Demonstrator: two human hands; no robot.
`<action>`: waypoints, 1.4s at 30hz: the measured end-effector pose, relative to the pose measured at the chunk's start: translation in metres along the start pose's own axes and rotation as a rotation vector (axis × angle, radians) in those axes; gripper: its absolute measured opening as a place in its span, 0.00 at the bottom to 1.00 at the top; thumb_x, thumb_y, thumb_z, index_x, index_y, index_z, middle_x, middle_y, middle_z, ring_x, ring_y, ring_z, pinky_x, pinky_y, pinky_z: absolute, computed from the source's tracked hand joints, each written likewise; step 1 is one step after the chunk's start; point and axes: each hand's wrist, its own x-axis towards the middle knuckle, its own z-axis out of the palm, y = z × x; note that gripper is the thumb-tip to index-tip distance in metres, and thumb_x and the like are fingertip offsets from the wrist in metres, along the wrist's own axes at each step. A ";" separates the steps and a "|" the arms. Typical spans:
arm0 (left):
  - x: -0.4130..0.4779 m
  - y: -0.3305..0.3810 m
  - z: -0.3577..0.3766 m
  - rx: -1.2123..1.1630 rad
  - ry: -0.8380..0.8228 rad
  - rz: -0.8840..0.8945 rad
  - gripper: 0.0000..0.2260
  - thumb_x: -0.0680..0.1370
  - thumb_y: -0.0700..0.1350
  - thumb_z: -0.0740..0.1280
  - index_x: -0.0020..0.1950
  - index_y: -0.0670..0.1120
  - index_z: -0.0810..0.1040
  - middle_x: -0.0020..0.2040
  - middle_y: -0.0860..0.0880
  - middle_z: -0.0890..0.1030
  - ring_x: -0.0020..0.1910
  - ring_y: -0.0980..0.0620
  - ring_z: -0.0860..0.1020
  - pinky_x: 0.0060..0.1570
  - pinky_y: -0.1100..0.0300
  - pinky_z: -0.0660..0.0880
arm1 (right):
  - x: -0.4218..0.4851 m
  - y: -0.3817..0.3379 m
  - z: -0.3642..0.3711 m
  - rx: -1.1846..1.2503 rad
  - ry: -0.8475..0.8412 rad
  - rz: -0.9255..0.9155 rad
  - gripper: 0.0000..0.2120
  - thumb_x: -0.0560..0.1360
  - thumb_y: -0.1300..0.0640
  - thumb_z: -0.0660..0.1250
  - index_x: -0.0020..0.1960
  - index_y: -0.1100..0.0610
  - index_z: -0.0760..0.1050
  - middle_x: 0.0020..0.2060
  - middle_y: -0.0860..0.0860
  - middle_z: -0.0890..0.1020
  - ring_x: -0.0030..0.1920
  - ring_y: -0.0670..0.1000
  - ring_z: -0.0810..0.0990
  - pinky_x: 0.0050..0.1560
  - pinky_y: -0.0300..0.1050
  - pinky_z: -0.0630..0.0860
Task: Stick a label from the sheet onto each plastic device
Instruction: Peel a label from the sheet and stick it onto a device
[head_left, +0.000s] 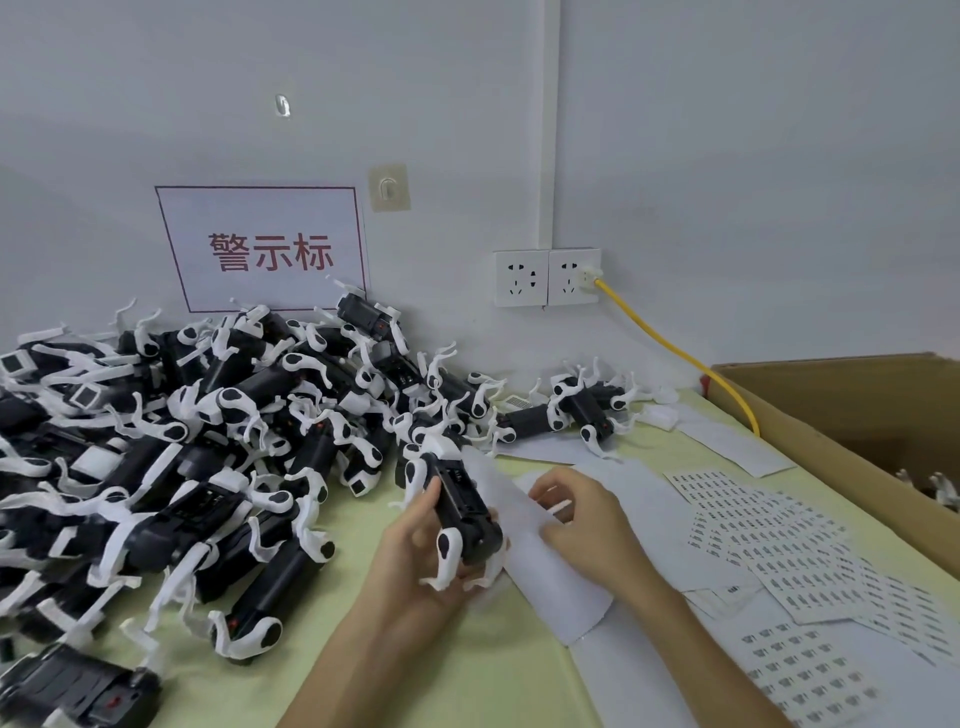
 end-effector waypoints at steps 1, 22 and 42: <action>0.000 0.001 -0.001 -0.009 -0.017 0.019 0.20 0.70 0.56 0.77 0.54 0.44 0.86 0.63 0.37 0.79 0.57 0.37 0.78 0.63 0.42 0.69 | -0.001 -0.003 -0.001 0.070 0.096 -0.055 0.15 0.70 0.72 0.66 0.46 0.52 0.79 0.43 0.45 0.83 0.40 0.45 0.80 0.39 0.31 0.74; -0.006 0.010 -0.003 0.019 -0.220 0.236 0.30 0.63 0.58 0.83 0.61 0.44 0.84 0.53 0.43 0.83 0.49 0.46 0.83 0.47 0.55 0.81 | -0.015 -0.023 0.016 0.082 0.304 -0.588 0.09 0.76 0.59 0.69 0.52 0.50 0.85 0.49 0.40 0.80 0.54 0.44 0.78 0.57 0.43 0.74; -0.007 0.002 0.001 0.281 -0.330 0.153 0.27 0.70 0.60 0.78 0.63 0.44 0.84 0.56 0.42 0.84 0.53 0.45 0.83 0.52 0.55 0.80 | -0.014 -0.022 0.015 0.245 0.322 -0.432 0.07 0.72 0.55 0.75 0.47 0.49 0.79 0.43 0.40 0.82 0.49 0.44 0.81 0.50 0.31 0.73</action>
